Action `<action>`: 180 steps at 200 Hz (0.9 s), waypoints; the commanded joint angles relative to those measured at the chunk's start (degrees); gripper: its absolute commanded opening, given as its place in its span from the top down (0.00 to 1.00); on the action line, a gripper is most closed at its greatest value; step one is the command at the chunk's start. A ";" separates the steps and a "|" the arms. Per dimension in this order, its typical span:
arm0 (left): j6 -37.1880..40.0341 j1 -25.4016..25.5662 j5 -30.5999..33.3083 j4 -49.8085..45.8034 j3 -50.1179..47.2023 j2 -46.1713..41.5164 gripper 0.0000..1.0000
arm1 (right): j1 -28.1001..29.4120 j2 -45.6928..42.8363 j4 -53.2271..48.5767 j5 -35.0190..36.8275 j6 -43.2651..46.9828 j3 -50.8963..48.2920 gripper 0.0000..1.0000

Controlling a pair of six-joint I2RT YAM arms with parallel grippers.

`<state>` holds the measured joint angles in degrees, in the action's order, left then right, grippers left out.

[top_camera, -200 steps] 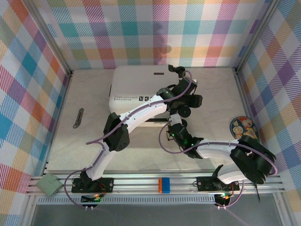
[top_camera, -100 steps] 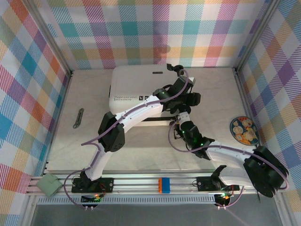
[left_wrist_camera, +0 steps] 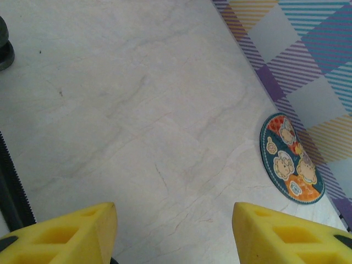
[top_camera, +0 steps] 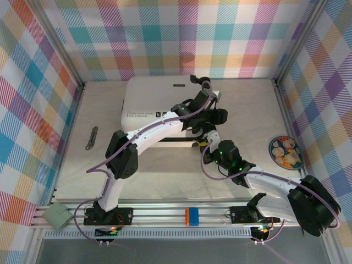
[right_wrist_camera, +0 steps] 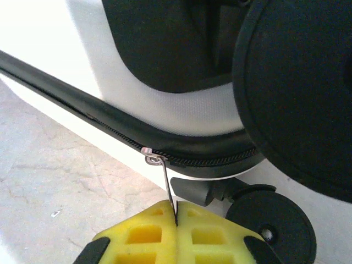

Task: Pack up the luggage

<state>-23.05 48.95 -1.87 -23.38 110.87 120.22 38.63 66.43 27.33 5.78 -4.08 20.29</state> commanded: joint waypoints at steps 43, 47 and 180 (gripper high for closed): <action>-1.23 -6.40 2.18 -10.26 -4.71 -2.27 0.43 | -1.54 5.40 6.36 -4.38 1.42 1.11 0.95; -1.37 -6.44 2.14 -10.14 -4.78 -2.40 0.43 | -1.54 5.68 6.49 -4.50 1.32 1.27 0.90; -3.52 -6.23 -0.02 -10.07 -1.56 -0.98 0.43 | 4.37 15.62 17.38 0.22 0.86 3.40 0.56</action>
<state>-24.73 46.02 -5.52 -25.43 108.77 117.99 41.67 79.72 39.27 3.86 -3.75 21.26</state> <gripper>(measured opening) 0.568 0.425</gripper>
